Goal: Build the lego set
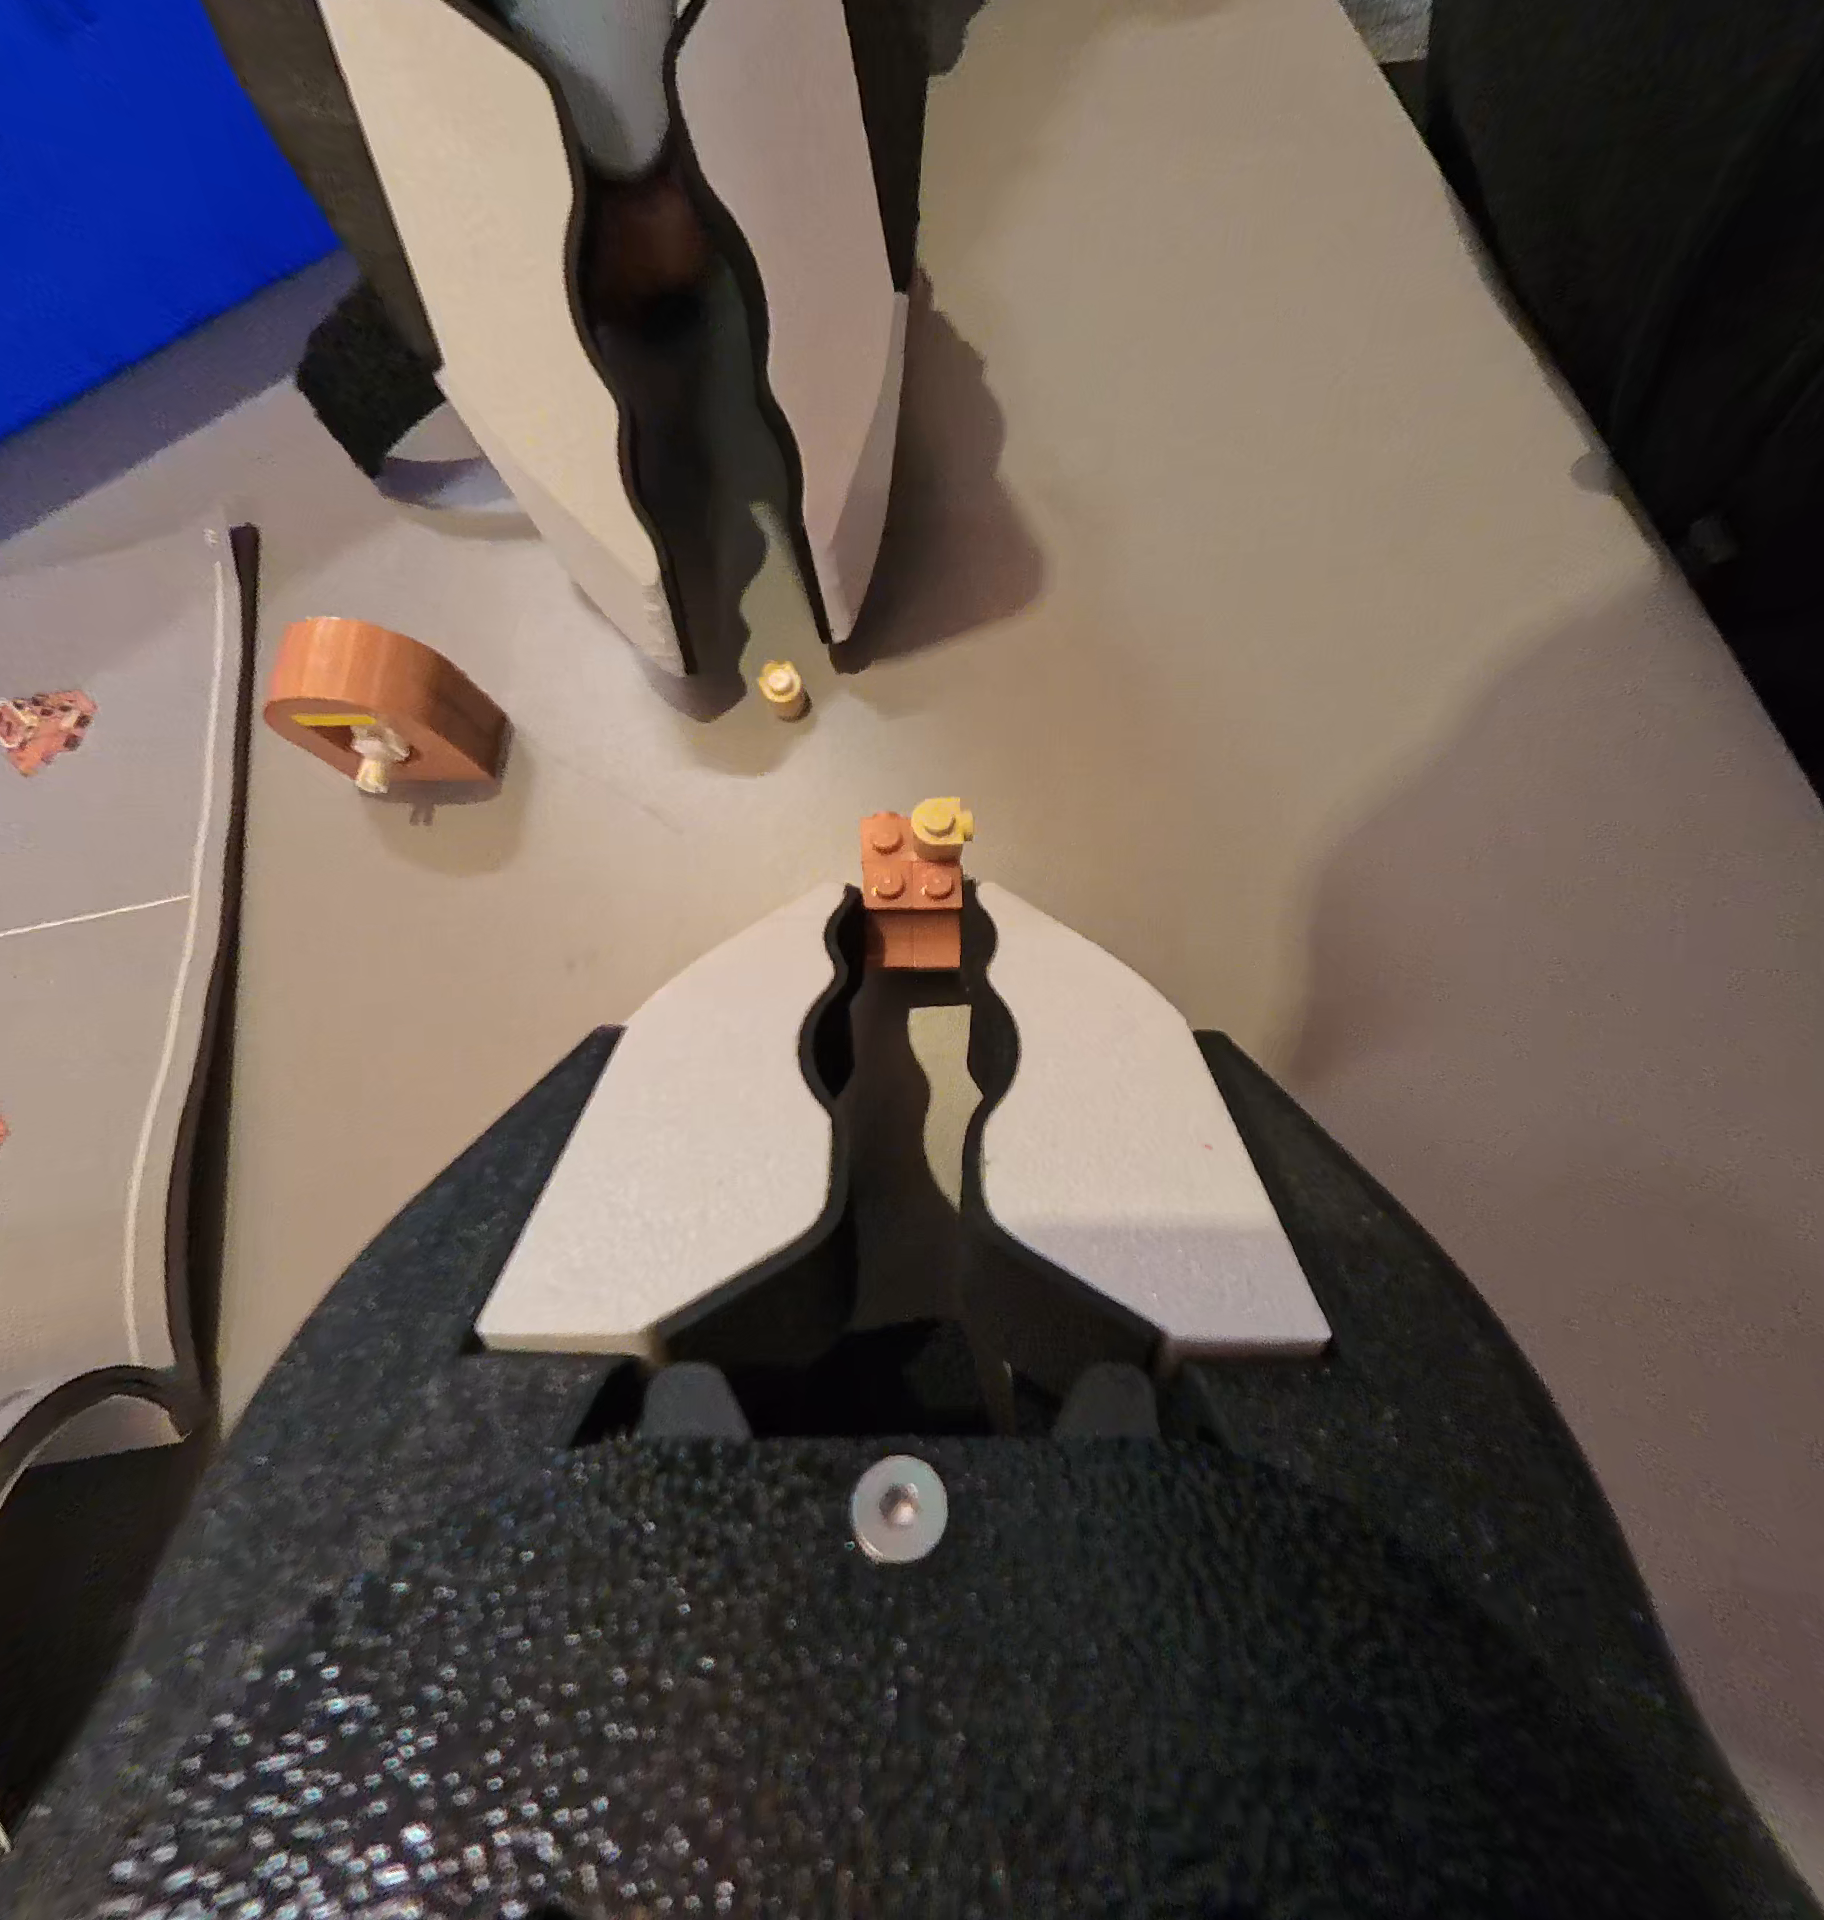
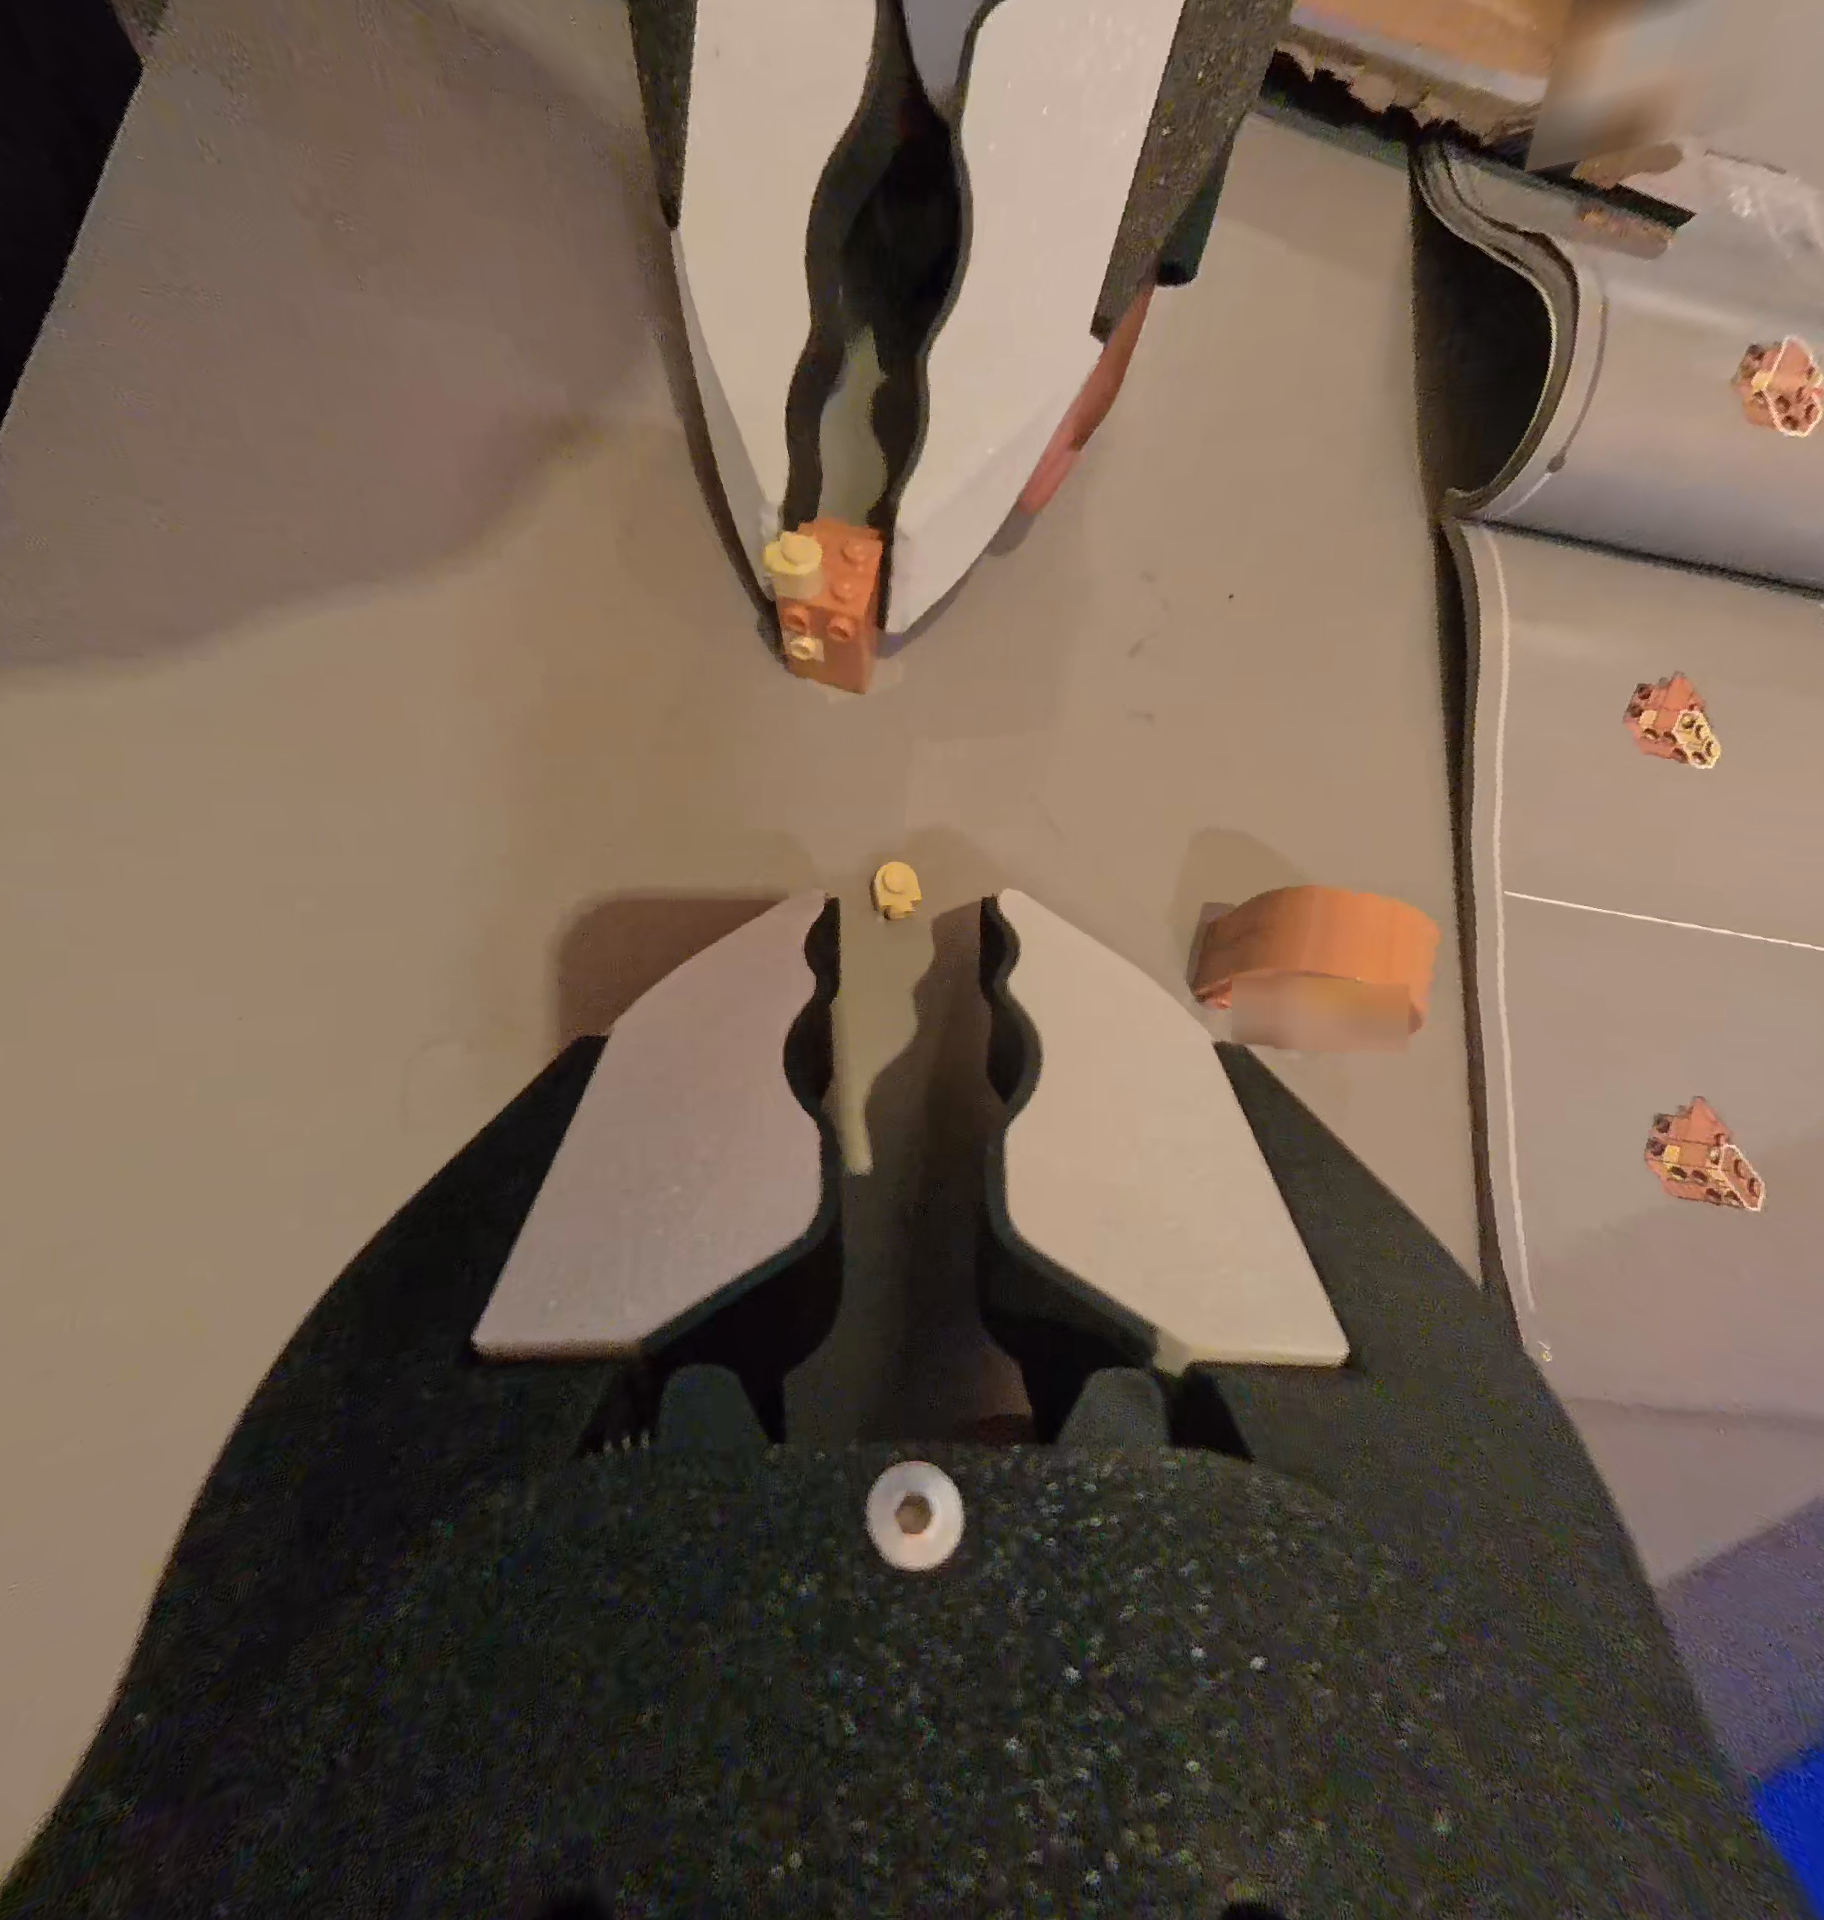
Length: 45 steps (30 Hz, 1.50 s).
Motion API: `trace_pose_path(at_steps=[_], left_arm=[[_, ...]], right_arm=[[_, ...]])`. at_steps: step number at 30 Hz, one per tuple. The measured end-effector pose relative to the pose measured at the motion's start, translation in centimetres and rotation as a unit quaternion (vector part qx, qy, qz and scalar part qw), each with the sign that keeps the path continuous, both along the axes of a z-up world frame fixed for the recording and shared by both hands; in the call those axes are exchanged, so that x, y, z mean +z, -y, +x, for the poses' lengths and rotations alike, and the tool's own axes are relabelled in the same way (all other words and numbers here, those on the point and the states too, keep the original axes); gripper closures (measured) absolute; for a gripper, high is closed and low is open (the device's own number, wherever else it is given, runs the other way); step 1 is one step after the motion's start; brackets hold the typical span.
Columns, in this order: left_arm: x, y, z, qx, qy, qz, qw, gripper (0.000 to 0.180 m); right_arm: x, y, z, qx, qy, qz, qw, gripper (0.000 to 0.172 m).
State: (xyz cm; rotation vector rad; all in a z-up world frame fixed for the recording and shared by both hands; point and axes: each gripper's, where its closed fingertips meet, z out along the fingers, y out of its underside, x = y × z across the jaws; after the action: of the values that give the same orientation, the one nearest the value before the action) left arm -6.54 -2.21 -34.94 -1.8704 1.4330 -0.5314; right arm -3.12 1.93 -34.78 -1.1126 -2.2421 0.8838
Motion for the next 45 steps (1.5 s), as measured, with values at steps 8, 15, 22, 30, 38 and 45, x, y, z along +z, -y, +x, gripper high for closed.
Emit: trace_pose_path(at_steps=[8, 15, 22, 30, 38, 45], left_arm=[[0.2, 0.0, 0.3, 0.009, 0.012, -0.011, 1.000, 0.164], [0.1, -0.6, 0.7, 0.034, 0.006, -0.006, 0.999, 0.164], [-0.1, -0.9, 0.7, 0.048, -0.004, 0.005, 0.999, 0.164], [-0.1, -0.9, 0.7, 0.049, -0.004, 0.004, 0.999, 0.163], [0.1, -1.0, 0.6, 0.054, -0.001, 0.013, 0.998, 0.164], [0.6, -0.5, 0.5, 0.047, 0.020, 0.004, 0.999, 0.164]], right_arm=[[-0.2, 0.1, -0.3, 0.008, 0.000, 0.009, 1.000, 0.151], [-0.1, 0.5, -0.5, 0.017, -0.017, 0.032, 0.999, 0.172], [0.1, 0.4, -0.5, 0.010, -0.033, 0.040, 0.999, 0.172], [0.1, 0.1, -0.7, 0.020, -0.017, 0.013, 1.000, 0.152], [-0.4, 2.3, -0.2, 0.027, 0.011, 0.038, 0.999, 0.160], [-0.1, 1.9, -0.4, 0.041, -0.006, 0.016, 0.999, 0.154]])
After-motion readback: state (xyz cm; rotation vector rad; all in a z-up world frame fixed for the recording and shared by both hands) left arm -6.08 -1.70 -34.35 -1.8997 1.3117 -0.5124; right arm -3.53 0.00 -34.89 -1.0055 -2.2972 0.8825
